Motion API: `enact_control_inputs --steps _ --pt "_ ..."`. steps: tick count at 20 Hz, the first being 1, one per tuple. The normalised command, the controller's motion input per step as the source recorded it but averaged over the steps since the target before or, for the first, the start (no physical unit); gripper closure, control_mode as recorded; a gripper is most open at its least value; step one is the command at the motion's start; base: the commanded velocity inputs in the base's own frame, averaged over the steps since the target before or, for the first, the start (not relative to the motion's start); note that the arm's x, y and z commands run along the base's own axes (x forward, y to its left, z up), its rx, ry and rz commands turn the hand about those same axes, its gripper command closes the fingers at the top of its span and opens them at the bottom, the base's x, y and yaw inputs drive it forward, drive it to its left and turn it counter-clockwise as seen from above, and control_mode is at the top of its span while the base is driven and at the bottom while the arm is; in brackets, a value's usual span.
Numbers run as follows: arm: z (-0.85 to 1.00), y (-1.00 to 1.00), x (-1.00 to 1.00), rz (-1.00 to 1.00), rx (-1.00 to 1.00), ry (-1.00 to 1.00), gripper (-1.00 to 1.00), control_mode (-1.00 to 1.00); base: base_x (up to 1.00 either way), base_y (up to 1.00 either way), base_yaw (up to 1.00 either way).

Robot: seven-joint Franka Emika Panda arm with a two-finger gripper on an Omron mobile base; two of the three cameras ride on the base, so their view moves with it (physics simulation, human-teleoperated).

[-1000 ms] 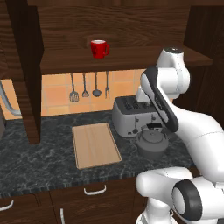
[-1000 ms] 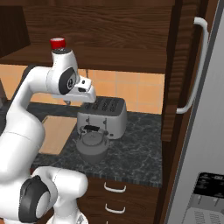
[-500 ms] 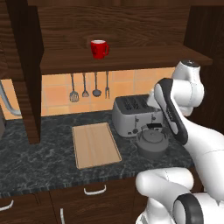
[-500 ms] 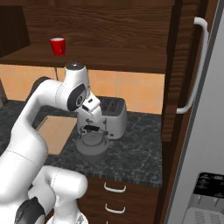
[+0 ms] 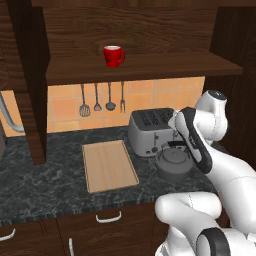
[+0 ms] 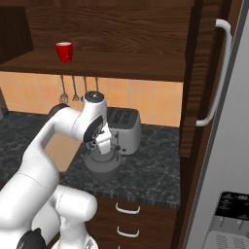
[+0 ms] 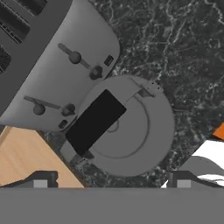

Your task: Pick the kettle from the counter and place it on the tray. Then pick the mug from the cabinet and place it on the tray. Then close the cabinet doors.

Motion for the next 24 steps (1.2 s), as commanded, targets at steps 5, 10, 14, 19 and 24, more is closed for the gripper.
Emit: enact_control_inputs --steps 5,10,14,19,24 --pt "-0.3 -0.15 0.35 0.0 0.14 0.01 -1.0 -1.0 0.0 0.0 0.0" --pt "-0.21 -0.04 0.44 0.0 0.0 0.08 -1.0 -1.0 0.0 0.0 0.0" --pt "-0.18 0.0 0.39 -0.01 0.0 0.06 -1.0 -1.0 0.0 0.0 0.0" --pt "-0.19 -0.01 0.15 -0.04 0.0 0.0 -1.0 -1.0 0.0 0.0 0.0" --pt "-0.24 0.01 0.03 -0.06 0.0 0.0 -1.0 -1.0 0.0 0.0 0.0"
